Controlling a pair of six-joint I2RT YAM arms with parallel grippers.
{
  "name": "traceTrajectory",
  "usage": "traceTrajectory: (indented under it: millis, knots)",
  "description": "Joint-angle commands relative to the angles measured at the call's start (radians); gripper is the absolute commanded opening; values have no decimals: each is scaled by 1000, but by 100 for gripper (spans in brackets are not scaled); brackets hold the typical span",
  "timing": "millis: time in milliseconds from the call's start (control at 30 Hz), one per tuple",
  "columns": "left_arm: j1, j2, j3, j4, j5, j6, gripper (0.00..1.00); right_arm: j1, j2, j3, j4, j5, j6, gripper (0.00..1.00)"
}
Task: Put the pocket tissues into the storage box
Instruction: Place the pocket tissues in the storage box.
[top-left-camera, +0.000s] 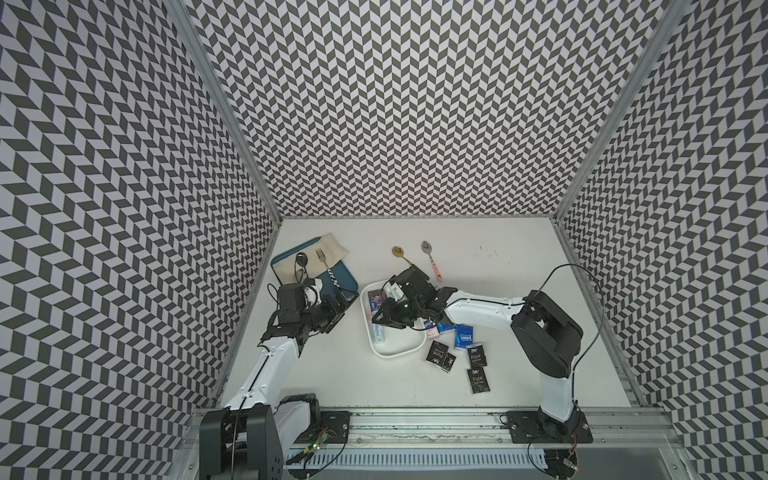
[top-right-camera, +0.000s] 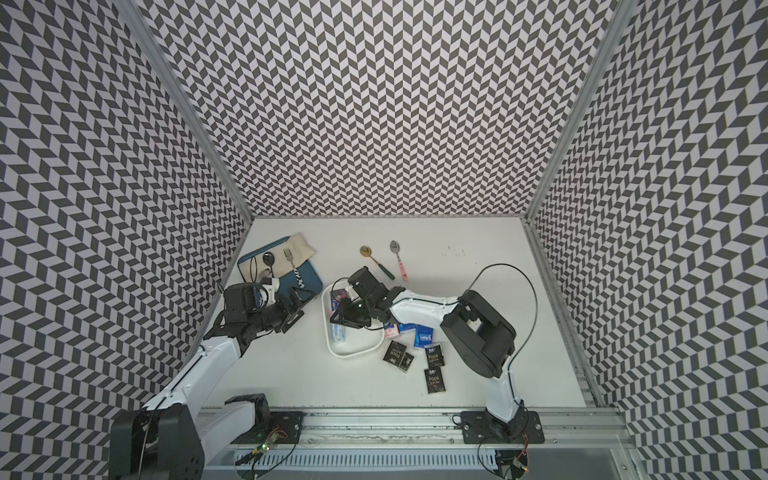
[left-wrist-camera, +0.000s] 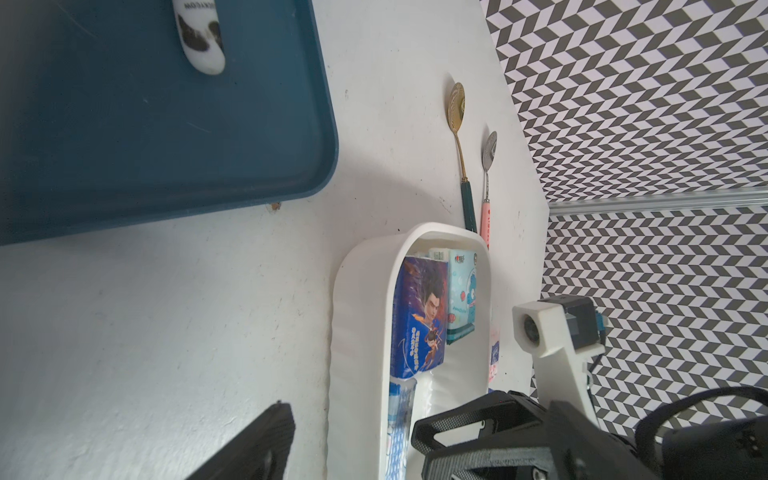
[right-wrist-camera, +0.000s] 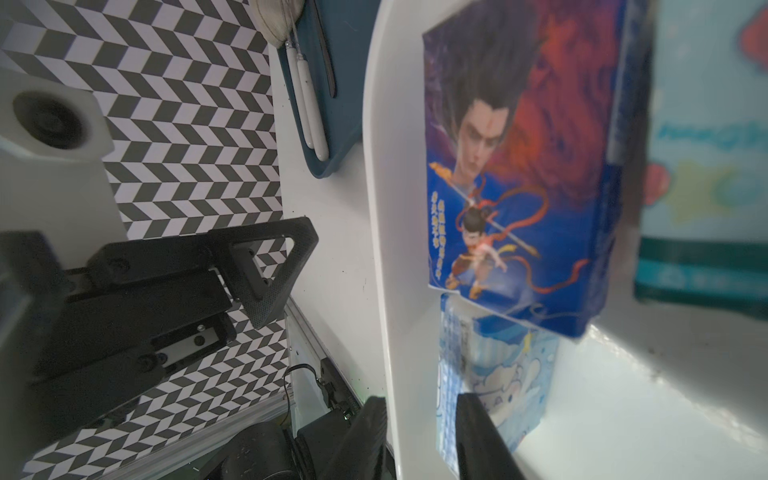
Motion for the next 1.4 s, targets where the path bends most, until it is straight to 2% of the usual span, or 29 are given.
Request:
traceTrajectory:
  millis: [0,67,200,300,400,633,900,1267,1367]
  knots:
    - [6,-4,23,-10,-10,25,100,0,15,14,-3,25,-28,33]
    - [7,-6,26,-12,-10,27,100,0,21,31,-37,42,-49,33]
    - [8,-10,24,-17,-11,31,100,6,29,106,-190,156,-144,36]
    - [8,-9,17,-12,-10,28,100,11,37,146,-253,211,-187,44]
    - [8,-10,16,-11,-9,26,100,23,59,198,-302,239,-221,51]
    - [12,-16,19,-19,-7,32,100,51,128,278,-373,276,-235,58]
    - [21,-20,13,-21,0,38,100,58,159,301,-429,325,-244,58]
    - [32,-21,12,-24,9,39,100,39,110,243,-416,347,-230,56]
    - [34,-21,17,-26,11,40,100,30,100,219,-386,307,-230,44]
